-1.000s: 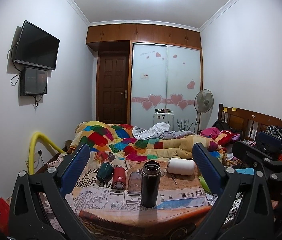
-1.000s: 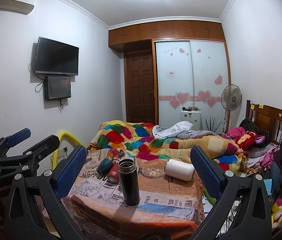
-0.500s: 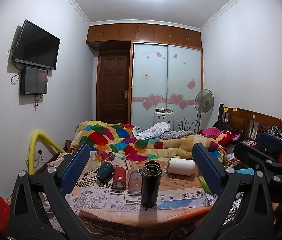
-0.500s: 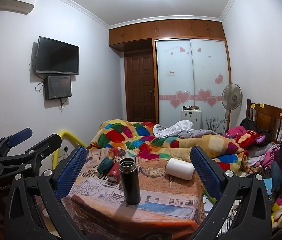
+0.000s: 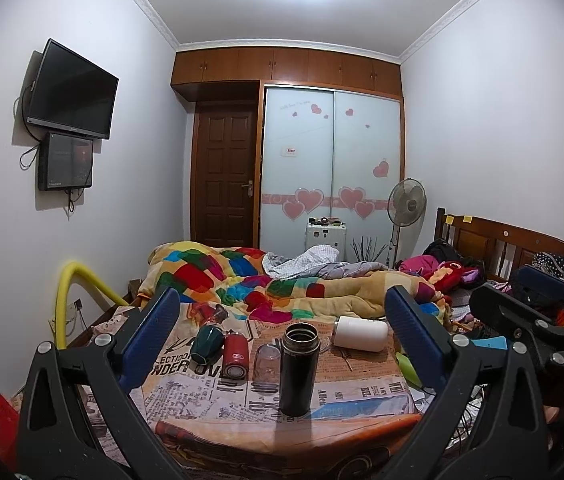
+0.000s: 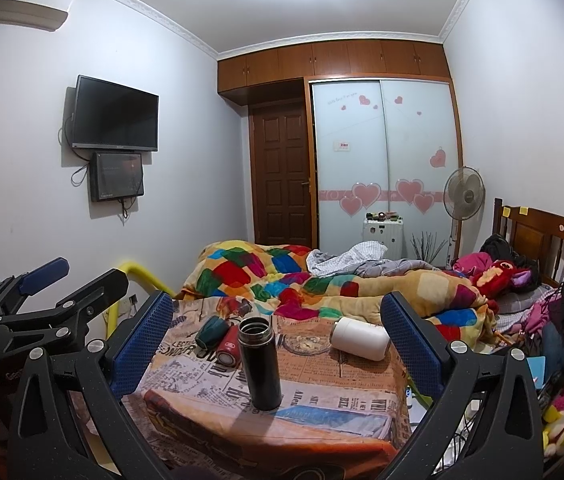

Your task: Flip cup upright

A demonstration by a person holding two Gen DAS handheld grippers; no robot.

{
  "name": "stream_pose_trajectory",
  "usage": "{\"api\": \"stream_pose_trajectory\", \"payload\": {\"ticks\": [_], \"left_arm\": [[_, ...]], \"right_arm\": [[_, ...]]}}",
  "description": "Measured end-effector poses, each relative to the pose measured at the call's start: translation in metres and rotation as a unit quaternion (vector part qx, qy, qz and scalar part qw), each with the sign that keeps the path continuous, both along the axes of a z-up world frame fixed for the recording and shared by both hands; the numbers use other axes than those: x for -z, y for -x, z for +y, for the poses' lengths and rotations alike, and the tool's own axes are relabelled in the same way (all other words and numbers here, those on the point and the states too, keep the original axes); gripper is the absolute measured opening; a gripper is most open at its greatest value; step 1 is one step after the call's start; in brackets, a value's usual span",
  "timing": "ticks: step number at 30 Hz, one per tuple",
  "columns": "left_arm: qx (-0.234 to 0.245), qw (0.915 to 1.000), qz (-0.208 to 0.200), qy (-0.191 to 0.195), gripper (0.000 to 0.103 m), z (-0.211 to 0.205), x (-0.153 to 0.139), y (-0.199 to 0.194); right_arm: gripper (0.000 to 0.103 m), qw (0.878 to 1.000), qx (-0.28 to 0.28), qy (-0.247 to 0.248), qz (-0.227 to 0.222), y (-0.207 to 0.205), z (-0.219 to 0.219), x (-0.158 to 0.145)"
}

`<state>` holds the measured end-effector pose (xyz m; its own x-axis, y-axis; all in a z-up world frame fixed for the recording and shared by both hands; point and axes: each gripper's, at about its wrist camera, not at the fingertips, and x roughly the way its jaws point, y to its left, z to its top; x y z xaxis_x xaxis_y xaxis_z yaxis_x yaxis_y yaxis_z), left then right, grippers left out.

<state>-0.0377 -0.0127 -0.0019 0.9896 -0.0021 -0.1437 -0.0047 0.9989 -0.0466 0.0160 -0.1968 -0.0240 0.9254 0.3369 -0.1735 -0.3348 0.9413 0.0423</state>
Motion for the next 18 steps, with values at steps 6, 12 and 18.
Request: {"api": "stream_pose_trajectory", "payload": {"ticks": [6, 12, 18], "left_arm": [[0.001, 1.0000, -0.002, 0.001, 0.103, 0.0007, -0.0011, 0.0003], [0.001, 1.0000, -0.002, 0.001, 0.103, -0.0011, -0.0037, -0.0007], [0.003, 1.0000, -0.003, 0.002, 0.103, -0.0011, -0.0037, -0.0002]], "right_arm": [[0.103, 1.000, 0.000, 0.001, 0.000, 0.0005, 0.0011, 0.0004], [0.103, 1.000, 0.000, 0.001, 0.001, 0.0008, 0.0026, 0.0005], [0.103, 1.000, 0.000, 0.001, 0.001, 0.0008, 0.0035, 0.0001]]}}
